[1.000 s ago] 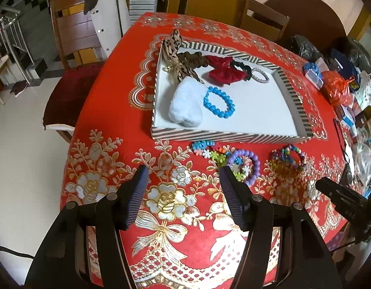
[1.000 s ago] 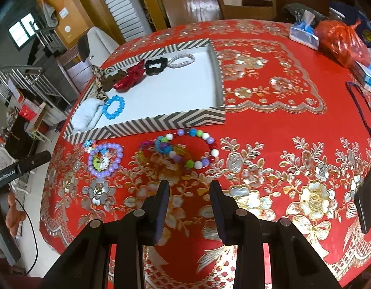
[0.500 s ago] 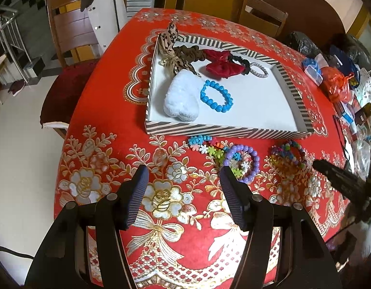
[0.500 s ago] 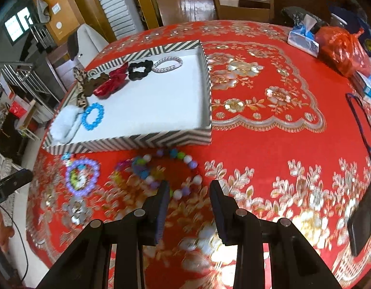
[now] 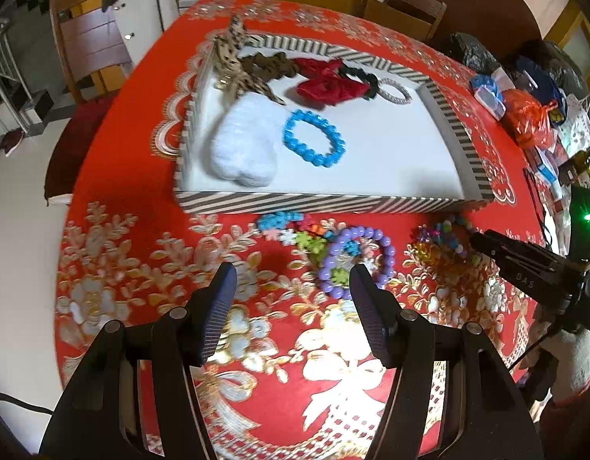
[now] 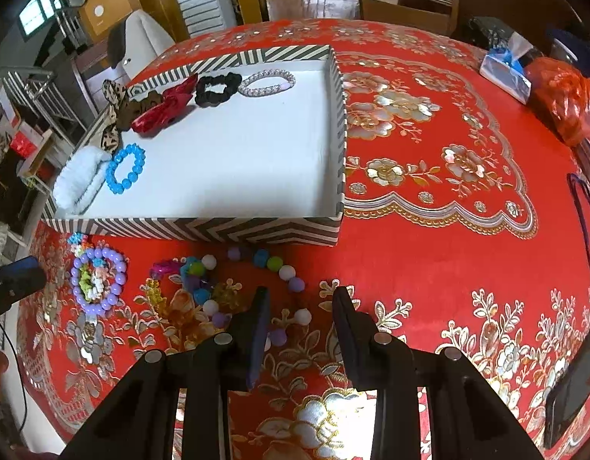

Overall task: Organize jewelry
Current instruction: 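Grasp the purple beaded bracelet with the left tool while the right tool grasps the pastel multicolour bracelet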

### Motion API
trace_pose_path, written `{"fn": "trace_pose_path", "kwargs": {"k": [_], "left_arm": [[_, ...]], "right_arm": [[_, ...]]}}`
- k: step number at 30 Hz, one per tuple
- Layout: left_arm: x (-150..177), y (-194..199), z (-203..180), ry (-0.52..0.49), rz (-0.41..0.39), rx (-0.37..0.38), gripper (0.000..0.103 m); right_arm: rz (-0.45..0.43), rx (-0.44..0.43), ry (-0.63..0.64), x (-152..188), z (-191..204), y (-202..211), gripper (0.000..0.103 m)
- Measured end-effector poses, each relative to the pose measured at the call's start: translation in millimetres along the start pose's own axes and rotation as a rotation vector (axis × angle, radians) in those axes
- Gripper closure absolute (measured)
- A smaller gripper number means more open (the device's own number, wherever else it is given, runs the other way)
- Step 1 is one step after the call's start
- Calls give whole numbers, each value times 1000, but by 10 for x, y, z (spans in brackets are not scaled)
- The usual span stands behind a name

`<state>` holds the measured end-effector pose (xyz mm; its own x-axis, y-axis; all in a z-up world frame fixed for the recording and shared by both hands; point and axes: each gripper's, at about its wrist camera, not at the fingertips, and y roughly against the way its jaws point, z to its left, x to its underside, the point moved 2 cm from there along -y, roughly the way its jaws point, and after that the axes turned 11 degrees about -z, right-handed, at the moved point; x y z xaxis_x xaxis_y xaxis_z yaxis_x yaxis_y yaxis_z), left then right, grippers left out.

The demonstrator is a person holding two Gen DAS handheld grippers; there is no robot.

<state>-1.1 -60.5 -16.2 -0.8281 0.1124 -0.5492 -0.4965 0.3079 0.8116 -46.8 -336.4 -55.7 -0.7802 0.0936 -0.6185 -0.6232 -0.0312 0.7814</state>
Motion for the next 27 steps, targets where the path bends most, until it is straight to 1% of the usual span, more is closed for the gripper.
{"fn": "trace_pose_path", "kwargs": {"k": [4, 6, 8, 9, 10, 11, 12, 13, 14, 16, 20, 27], "left_arm": [[8, -144, -132, -26, 31, 21, 42], [3, -203, -189, -32, 35, 27, 44], [3, -258, -243, -47, 43, 31, 53], [4, -298, -267, -56, 52, 29, 62], [8, -328, -277, -64, 57, 25, 71], [11, -366, -292, -72, 61, 21, 75], [15, -404, -296, -74, 65, 16, 84], [17, -439, -284, -64, 70, 12, 89], [17, -456, -274, -49, 74, 15, 89], [0, -448, -241, -20, 67, 23, 95], [-11, -325, -236, -15, 53, 51, 95], [-45, 4, -232, -9, 20, 94, 95]], "right_arm": [[-5, -12, 13, -8, 17, -34, 71], [-14, -8, 32, -14, 38, -46, 75], [-19, -2, 53, -23, 53, -59, 82], [-21, -2, 57, -33, 52, -65, 84], [-23, -4, 59, -41, 48, -69, 88], [-26, -6, 60, -45, 41, -73, 92], [-27, -8, 60, -51, 36, -76, 93], [-27, -12, 59, -50, 31, -74, 94], [-28, -19, 54, -47, 19, -67, 94], [-35, -24, 42, -42, 2, -26, 94], [-67, -43, 29, -53, -8, 145, 94], [-95, -73, -13, -72, -38, 374, 94]]}}
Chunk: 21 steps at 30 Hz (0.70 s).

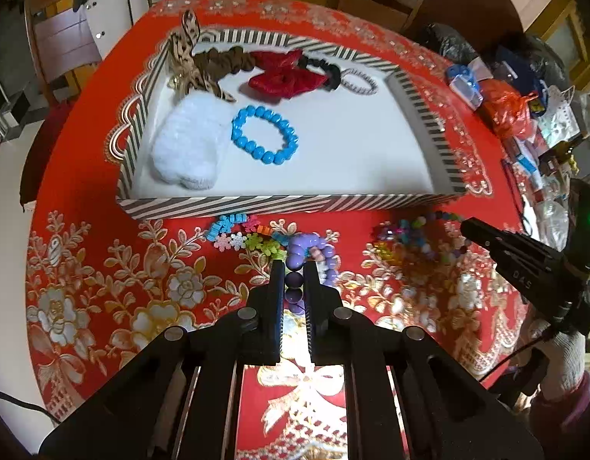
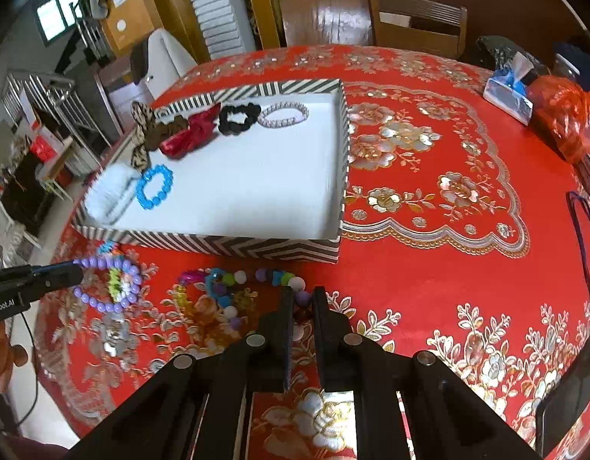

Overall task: Organize jewelry
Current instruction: 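Grasp the purple beaded bracelet with the left tool while the right tool grasps the pastel multicolour bracelet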

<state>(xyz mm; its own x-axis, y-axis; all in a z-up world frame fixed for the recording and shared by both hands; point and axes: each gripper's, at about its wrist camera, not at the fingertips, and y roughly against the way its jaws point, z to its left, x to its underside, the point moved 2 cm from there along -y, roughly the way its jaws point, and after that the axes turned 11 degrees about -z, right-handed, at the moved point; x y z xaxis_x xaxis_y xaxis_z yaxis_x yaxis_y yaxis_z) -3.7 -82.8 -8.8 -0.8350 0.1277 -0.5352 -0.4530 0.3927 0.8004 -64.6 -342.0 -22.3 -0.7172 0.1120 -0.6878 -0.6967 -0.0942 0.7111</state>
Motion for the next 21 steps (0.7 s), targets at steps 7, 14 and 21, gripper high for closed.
{"fn": "trace_pose_path", "kwargs": {"k": [7, 14, 21], "left_arm": [[-8, 188, -23, -15, -25, -4, 95], [-44, 353, -35, -25, -52, -9, 95], [-80, 466, -42, -48, -75, -49, 95]], "right_arm": [[-31, 1, 11, -36, 56, 193, 94], [-54, -6, 31, -109, 127, 335, 94], [-72, -6, 51, -163, 179, 445, 94]]}}
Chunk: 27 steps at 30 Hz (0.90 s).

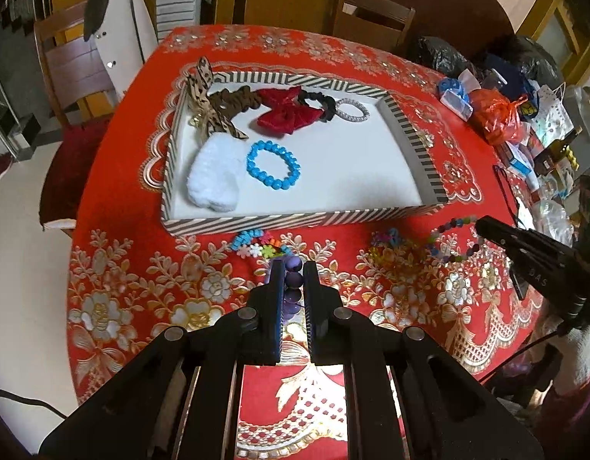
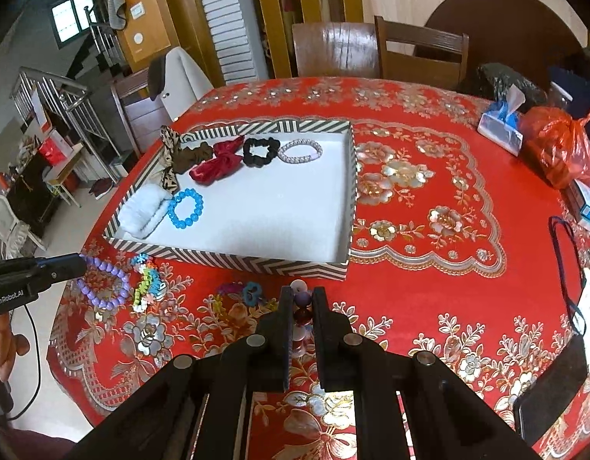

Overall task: Organize jewelry
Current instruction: 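Grasp the purple beaded bracelet with the left tool while the right tool grasps the pastel multicolour bracelet, then carry the purple and multicolour bracelets over the tray with both tools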

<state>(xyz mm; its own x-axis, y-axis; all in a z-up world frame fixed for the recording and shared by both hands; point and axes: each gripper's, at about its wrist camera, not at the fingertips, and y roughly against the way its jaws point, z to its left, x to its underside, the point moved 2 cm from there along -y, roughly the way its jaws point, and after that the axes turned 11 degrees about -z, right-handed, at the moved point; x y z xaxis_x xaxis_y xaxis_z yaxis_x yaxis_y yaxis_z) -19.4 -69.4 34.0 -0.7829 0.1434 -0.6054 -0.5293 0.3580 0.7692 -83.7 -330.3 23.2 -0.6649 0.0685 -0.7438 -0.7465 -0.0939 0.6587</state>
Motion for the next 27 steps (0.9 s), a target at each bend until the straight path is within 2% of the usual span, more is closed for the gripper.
{"fn": "trace_pose_path", "kwargs": {"k": [27], "left_arm": [[-103, 193, 19, -24, -54, -31, 95]], "right_arm": [[-55, 0, 29, -208, 100, 275, 94]]}}
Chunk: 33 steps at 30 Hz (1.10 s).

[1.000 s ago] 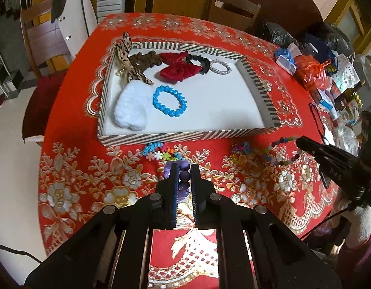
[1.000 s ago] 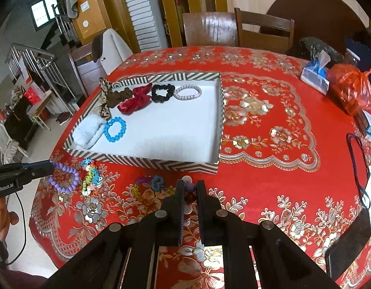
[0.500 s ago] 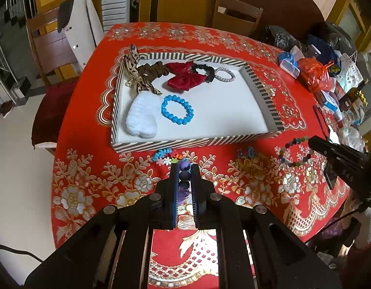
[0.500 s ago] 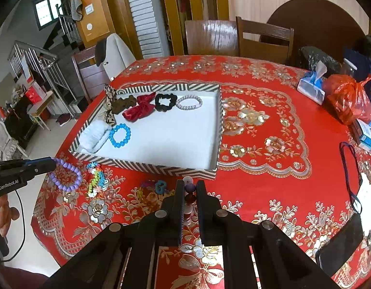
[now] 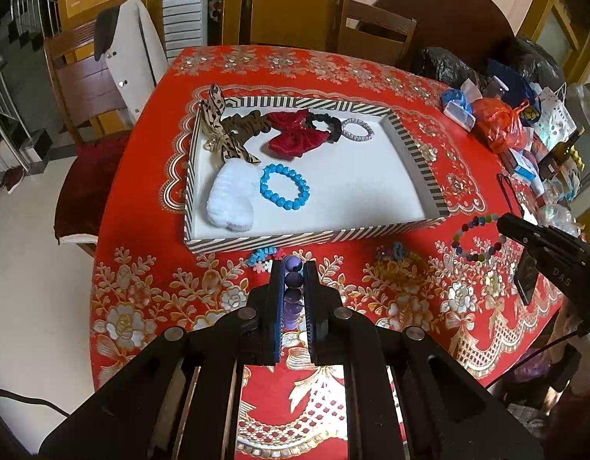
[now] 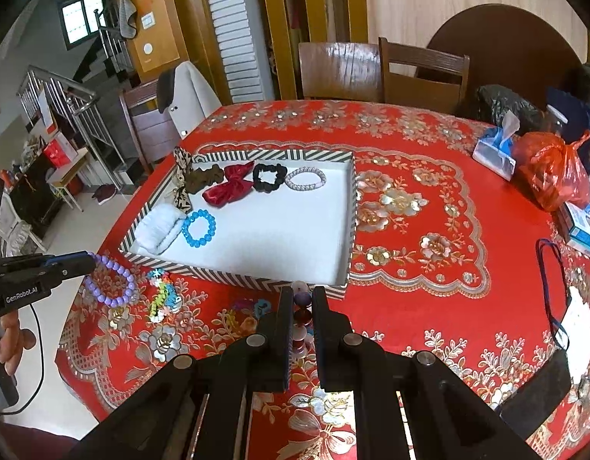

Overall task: Organize jewelry
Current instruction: 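Carry the purple and multicolour bracelets over the tray with both tools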

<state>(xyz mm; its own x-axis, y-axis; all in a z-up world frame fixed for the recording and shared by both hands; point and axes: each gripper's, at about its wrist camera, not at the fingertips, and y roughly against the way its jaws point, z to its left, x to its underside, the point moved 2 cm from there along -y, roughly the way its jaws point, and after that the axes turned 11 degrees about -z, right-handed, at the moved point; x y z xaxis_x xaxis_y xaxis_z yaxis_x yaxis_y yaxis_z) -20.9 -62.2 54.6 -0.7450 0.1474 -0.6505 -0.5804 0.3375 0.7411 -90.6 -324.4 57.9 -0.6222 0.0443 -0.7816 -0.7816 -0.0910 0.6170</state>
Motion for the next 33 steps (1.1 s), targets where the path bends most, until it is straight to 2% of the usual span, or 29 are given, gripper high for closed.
{"fn": "trace_pose_path", "kwargs": {"k": [12, 21, 33], "left_arm": [[-142, 56, 25, -7, -28, -14, 95], [-204, 71, 103, 55, 6, 73, 95], [-324, 97, 120, 73, 3, 92, 95]], "right_arm": [[-17, -11, 27, -150, 111, -2, 94], [-32, -23, 50, -267, 210, -5, 94], [-27, -32, 63, -352, 237, -96, 94]]}}
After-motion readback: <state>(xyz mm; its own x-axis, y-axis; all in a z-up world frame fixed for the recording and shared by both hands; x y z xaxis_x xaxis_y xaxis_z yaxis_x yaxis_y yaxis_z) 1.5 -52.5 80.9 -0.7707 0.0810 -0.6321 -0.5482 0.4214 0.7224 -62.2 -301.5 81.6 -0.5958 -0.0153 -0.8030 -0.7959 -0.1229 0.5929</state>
